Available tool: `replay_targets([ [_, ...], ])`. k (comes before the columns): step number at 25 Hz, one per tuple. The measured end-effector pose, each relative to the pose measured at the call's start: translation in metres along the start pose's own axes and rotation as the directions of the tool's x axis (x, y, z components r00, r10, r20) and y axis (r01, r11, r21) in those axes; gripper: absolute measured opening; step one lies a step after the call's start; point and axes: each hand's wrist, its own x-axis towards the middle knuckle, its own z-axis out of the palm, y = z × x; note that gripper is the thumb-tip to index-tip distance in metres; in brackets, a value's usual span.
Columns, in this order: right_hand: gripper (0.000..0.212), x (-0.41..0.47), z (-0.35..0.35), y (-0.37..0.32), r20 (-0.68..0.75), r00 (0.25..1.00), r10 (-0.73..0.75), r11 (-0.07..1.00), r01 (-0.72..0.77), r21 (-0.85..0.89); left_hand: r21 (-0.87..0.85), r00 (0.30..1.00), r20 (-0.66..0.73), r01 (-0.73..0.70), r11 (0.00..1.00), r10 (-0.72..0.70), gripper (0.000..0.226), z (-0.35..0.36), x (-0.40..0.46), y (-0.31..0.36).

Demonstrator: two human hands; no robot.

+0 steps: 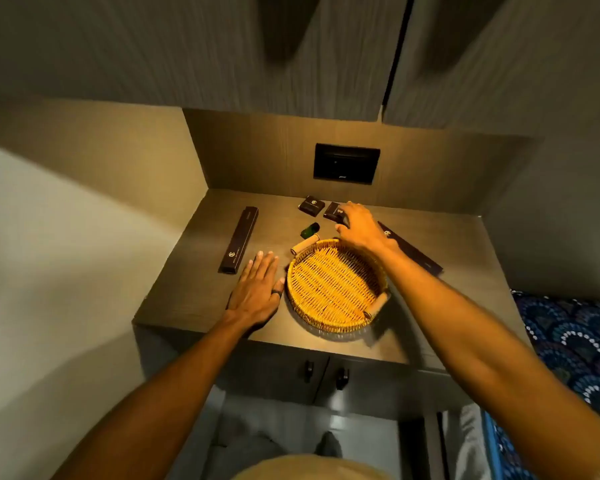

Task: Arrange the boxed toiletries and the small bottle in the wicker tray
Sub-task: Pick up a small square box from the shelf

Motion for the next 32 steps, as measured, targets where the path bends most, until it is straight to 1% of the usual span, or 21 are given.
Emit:
replay_targets([
  [1, 0.065, 0.012, 0.001, -0.003, 0.017, 1.000, -0.001, 1.000, 0.001, -0.014, 0.063, 1.000, -0.005, -0.013, 0.998, 0.013, 0.062, 0.003, 0.003, -0.003],
  [3, 0.066, 0.028, 0.000, -0.009, 0.052, 0.998, 0.028, 0.999, -0.027, -0.022, 0.127, 1.000, 0.002, -0.031, 0.991, 0.031, 0.063, 0.006, 0.007, -0.009],
  [5, 0.067, 0.043, 0.003, -0.011, 0.062, 0.997, 0.051, 0.998, -0.049, -0.041, 0.137, 0.999, -0.003, -0.051, 0.989, 0.052, 0.064, 0.010, 0.011, -0.012],
  [8, 0.056, 0.052, 0.007, -0.008, 0.045, 0.997, 0.068, 0.994, -0.064, -0.084, 0.130, 0.998, -0.011, -0.059, 0.990, 0.061, 0.064, 0.011, 0.011, -0.014],
  [10, 0.059, 0.051, 0.002, -0.004, -0.024, 0.999, 0.046, 0.998, -0.047, -0.034, 0.128, 0.999, 0.000, -0.050, 0.991, 0.051, 0.064, 0.010, 0.012, -0.014],
  [12, 0.064, 0.033, -0.008, -0.001, -0.146, 0.989, 0.005, 0.994, 0.011, 0.111, 0.121, 0.999, 0.003, -0.047, 0.992, 0.047, 0.066, 0.009, 0.011, -0.012],
  [13, 0.065, 0.019, -0.013, 0.000, -0.180, 0.983, -0.039, 0.981, 0.071, 0.179, 0.120, 0.999, -0.001, -0.049, 0.992, 0.049, 0.066, 0.008, 0.010, -0.012],
  [14, 0.065, 0.005, -0.015, 0.002, -0.161, 0.979, -0.128, 0.966, 0.159, 0.204, 0.117, 0.998, -0.004, -0.055, 0.992, 0.056, 0.066, 0.007, 0.009, -0.012],
  [15, 0.065, -0.011, -0.016, 0.004, -0.071, 0.968, -0.239, 0.950, 0.249, 0.190, 0.111, 0.998, -0.007, -0.060, 0.992, 0.061, 0.065, 0.007, 0.008, -0.012],
  [16, 0.066, -0.027, -0.013, 0.004, 0.066, 0.942, -0.329, 0.934, 0.314, 0.173, 0.106, 0.998, -0.010, -0.058, 0.993, 0.060, 0.065, 0.007, 0.008, -0.012],
  [17, 0.067, -0.043, -0.008, 0.003, 0.216, 0.901, -0.376, 0.924, 0.348, 0.157, 0.108, 0.998, -0.009, -0.060, 0.992, 0.061, 0.065, 0.007, 0.008, -0.012],
  [18, 0.070, -0.054, -0.001, 0.001, 0.330, 0.856, -0.399, 0.917, 0.373, 0.140, 0.110, 0.998, -0.008, -0.058, 0.992, 0.059, 0.065, 0.007, 0.007, -0.012],
  [19, 0.071, -0.062, 0.007, -0.002, 0.395, 0.822, -0.410, 0.910, 0.395, 0.124, 0.109, 0.998, -0.009, -0.055, 0.993, 0.056, 0.065, 0.007, 0.008, -0.012],
  [21, 0.074, -0.070, 0.023, -0.009, 0.436, 0.799, -0.415, 0.904, 0.416, 0.099, 0.100, 0.998, -0.007, -0.057, 0.993, 0.058, 0.065, 0.008, 0.007, -0.013],
  [26, 0.087, -0.071, 0.037, -0.014, 0.471, 0.806, -0.359, 0.914, 0.405, 0.005, 0.088, 0.998, -0.010, -0.062, 0.994, 0.063, 0.065, 0.009, 0.007, -0.014],
  [30, 0.095, -0.074, 0.042, -0.014, 0.489, 0.797, -0.354, 0.915, 0.403, 0.006, 0.087, 0.997, -0.020, -0.066, 0.994, 0.068, 0.065, 0.011, 0.008, -0.016],
  [32, 0.096, -0.074, 0.036, -0.011, 0.499, 0.783, -0.371, 0.913, 0.405, 0.044, 0.085, 0.997, -0.025, -0.074, 0.994, 0.077, 0.065, 0.011, 0.009, -0.017],
])
